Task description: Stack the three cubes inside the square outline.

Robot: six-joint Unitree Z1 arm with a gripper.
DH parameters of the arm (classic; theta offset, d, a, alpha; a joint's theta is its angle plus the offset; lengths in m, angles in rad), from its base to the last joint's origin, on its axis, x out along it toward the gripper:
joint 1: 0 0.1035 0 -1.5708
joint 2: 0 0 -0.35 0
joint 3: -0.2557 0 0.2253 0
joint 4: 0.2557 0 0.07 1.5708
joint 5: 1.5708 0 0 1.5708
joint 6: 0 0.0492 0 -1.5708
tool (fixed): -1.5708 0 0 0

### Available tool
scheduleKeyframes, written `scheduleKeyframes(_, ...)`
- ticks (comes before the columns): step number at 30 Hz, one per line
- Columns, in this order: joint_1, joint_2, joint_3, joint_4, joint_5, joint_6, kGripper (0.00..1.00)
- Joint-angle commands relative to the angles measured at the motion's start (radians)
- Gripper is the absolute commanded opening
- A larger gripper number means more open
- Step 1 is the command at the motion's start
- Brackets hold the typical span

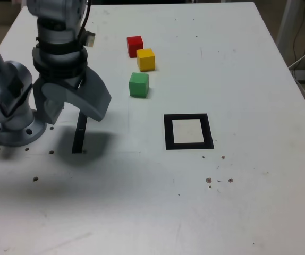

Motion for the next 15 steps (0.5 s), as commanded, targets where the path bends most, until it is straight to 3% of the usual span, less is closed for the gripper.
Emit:
scheduleKeyframes(1,-0.002,-0.004,0.005,0.002,-0.005,-0.006,0.99)
scheduleKeyframes(15,-0.002,0.016,0.009,0.012,-0.029,-0.026,0.99)
